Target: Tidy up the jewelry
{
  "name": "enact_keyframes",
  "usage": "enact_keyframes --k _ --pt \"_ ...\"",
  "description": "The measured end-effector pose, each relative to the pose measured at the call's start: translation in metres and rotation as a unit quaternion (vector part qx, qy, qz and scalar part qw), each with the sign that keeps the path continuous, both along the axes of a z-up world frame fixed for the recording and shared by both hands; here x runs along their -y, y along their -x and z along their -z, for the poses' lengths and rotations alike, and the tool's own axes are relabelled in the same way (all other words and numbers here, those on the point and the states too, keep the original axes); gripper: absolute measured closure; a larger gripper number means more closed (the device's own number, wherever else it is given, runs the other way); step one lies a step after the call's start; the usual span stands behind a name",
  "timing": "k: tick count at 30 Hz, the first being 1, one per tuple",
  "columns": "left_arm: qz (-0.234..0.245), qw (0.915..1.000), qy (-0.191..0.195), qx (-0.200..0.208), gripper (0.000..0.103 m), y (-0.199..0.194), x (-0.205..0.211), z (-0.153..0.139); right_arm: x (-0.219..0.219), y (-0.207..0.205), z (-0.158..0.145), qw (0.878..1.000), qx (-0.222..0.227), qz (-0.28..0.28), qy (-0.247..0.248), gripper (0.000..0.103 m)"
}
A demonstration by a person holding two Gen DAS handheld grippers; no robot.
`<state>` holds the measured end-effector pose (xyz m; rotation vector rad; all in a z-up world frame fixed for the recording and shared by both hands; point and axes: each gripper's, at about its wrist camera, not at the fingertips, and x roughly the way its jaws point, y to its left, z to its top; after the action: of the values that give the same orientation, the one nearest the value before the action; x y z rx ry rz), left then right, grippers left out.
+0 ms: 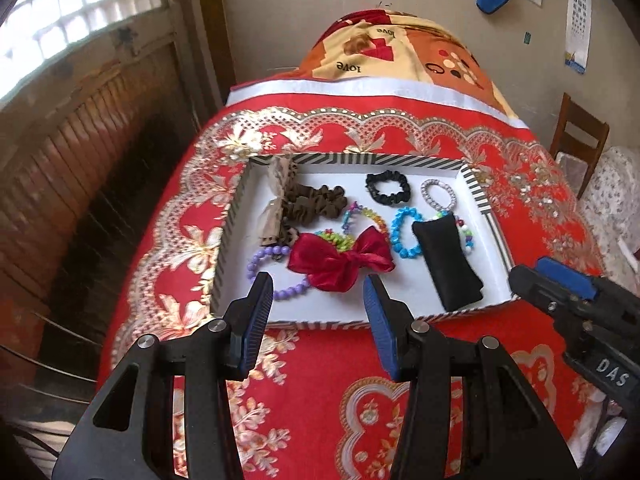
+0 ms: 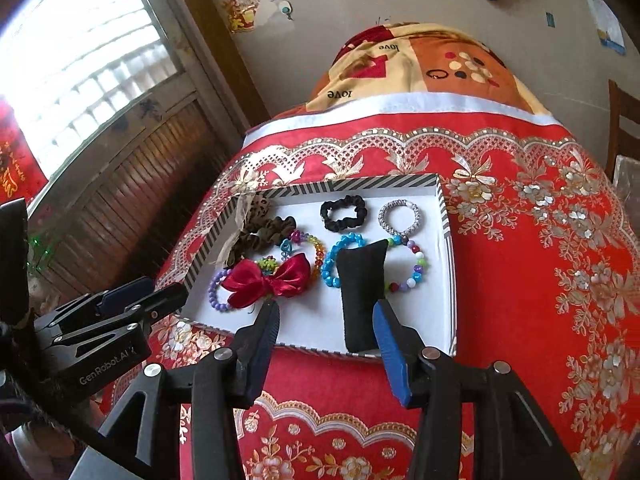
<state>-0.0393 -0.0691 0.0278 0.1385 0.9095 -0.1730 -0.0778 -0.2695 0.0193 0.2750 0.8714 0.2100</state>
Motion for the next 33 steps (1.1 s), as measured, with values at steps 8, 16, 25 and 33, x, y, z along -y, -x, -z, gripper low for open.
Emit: enact_keyframes --k 8,16,25,33 --pt "-0.005 1.0000 0.002 0.003 0.056 0.016 -0.001 -0.006 -0.001 0.016 -0.009 1.000 0.015 -0.001 0.008 0.050" --pt "-0.009 0.9999 0.004 0.006 0.056 0.026 -0.001 -0.010 -0.001 0.027 -0.014 1.000 0.020 0.000 0.017 0.049" --pt "-0.005 0.9998 0.005 0.019 0.056 0.036 -0.003 -0.017 -0.004 0.034 -0.019 0.999 0.027 -0.008 0.021 0.048" --pt "-0.001 0.9997 -0.002 0.026 0.056 0.042 0.000 -0.019 -0.010 0.037 -0.021 0.999 0.028 -0.012 0.023 0.046"
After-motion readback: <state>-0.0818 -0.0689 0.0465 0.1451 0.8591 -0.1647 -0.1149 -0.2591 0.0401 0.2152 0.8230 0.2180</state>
